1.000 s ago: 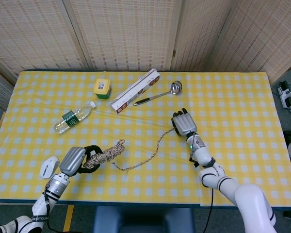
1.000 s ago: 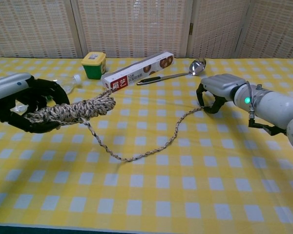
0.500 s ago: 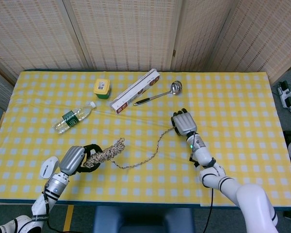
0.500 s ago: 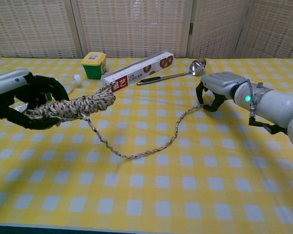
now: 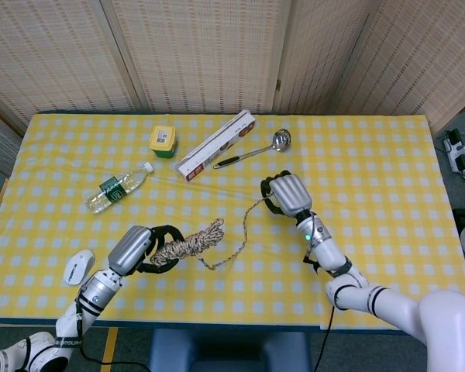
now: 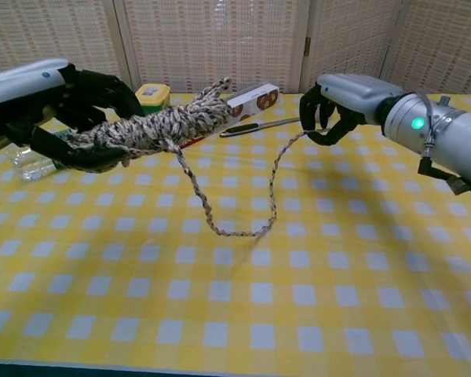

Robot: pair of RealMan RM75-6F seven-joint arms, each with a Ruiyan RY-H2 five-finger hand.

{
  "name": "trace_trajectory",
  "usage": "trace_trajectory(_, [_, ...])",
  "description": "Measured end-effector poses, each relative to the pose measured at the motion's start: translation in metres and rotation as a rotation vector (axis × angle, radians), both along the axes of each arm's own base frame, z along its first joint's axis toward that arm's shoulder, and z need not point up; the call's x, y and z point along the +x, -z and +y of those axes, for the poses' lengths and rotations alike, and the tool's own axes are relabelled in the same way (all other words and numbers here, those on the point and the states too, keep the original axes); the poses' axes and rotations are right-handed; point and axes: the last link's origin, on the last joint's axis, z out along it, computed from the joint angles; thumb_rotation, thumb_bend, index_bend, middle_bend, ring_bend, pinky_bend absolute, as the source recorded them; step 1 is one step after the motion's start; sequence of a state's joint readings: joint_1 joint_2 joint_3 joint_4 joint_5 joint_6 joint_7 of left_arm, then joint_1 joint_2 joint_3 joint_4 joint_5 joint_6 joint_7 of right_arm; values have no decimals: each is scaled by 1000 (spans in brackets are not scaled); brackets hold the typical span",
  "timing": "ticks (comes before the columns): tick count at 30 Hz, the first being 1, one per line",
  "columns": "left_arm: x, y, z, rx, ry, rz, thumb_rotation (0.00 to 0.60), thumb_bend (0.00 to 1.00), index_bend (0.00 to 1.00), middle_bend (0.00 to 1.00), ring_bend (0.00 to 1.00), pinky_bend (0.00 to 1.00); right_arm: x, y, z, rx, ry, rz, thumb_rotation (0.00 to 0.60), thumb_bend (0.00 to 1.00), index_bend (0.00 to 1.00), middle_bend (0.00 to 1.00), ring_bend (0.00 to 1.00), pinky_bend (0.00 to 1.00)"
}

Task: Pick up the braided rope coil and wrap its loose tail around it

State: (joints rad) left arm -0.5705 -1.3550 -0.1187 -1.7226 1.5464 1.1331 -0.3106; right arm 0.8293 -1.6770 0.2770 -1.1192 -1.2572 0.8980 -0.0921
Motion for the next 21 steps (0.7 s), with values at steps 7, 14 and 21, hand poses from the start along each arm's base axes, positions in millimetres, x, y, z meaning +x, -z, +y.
trace_trajectory(7, [30,6,2,-29,70,48,600,631,724,731,696,794,45,-21,14,-4,-59,-126,600,472,755,562,524,346])
trace_trajectory(14, [50,21,8,-103,39,73,600,631,723,731,696,794,84,-37,27,-5,-112,-230,600,472,755,562,523,366])
trace_trajectory(21, [57,38,18,-180,-65,64,600,633,725,731,696,794,104,-58,45,-4,-157,-319,600,484,755,562,525,370])
